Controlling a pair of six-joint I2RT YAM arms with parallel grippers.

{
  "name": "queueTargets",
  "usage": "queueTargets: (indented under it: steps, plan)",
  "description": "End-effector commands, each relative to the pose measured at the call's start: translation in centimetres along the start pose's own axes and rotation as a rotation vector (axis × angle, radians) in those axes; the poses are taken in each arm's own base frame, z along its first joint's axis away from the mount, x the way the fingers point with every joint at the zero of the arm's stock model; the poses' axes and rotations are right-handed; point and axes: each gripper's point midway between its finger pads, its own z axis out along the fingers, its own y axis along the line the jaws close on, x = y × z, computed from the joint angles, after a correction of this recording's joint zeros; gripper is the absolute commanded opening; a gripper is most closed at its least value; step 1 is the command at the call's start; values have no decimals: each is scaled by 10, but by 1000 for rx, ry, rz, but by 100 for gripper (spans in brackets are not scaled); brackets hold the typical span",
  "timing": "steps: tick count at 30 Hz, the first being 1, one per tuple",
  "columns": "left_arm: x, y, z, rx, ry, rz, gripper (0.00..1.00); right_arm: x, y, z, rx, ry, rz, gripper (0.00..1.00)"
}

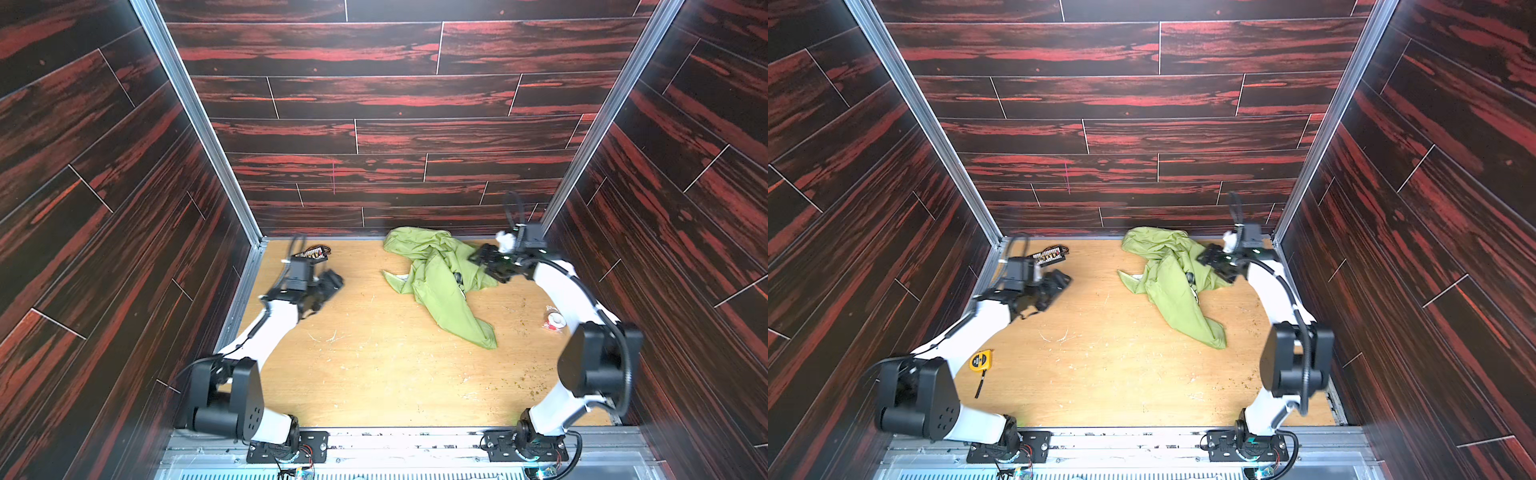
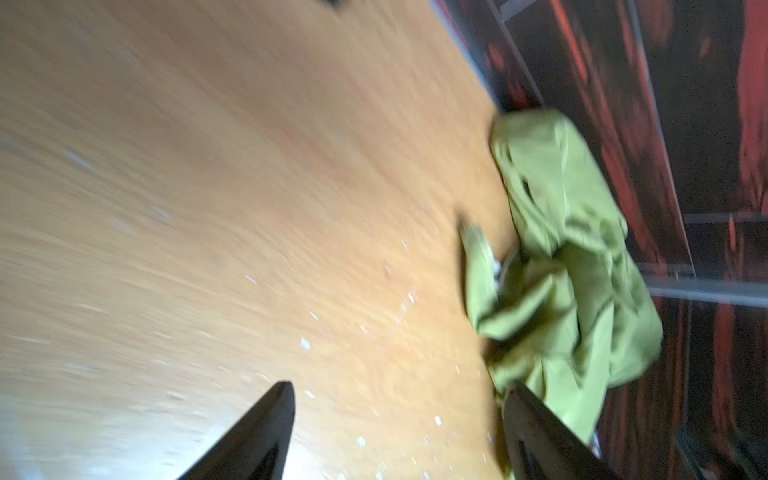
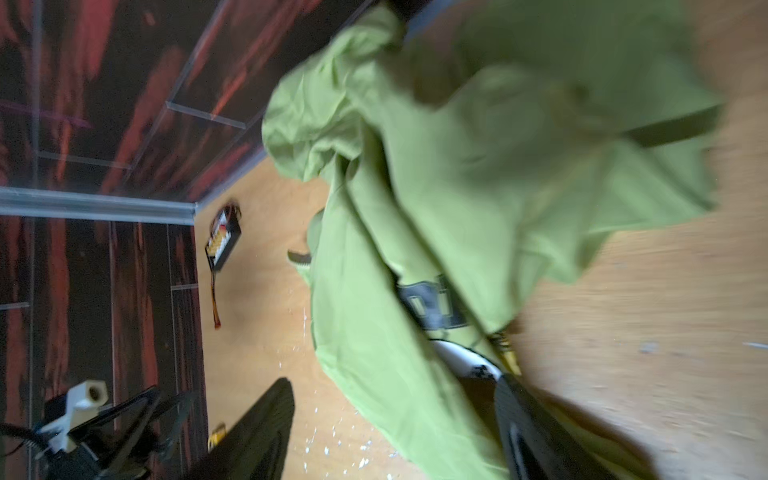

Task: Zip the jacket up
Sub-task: 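Reach both grippers to the green jacket and grasp its fabric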

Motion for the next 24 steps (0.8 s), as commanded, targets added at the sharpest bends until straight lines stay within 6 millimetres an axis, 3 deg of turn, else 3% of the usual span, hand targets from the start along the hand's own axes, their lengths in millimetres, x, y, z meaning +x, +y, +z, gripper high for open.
queueTargets:
  steps: [1, 4, 9, 12, 13, 19, 24]
  plan:
    - [21, -19, 12, 75, 58, -53, 83, 23, 0, 35, 77, 122, -3, 81]
    - [31, -24, 26, 76, 96, -54, 87, 31, 3, 66, 123, 180, -36, 81]
    - [29, -31, 31, 71, 106, -37, 87, 34, -8, 105, 243, 235, -58, 78]
    - [27, -32, 31, 52, 112, -15, 87, 35, 1, 118, 244, 252, -97, 57]
    - [25, -33, 30, 45, 114, -8, 87, 35, 7, 119, 239, 251, -116, 45]
    - [14, -37, 31, 31, 106, 5, 86, 51, 58, 94, 142, 226, -257, 0]
    - [-1, -50, 33, 50, 96, -7, 84, 93, 87, 50, 23, 225, -353, 0]
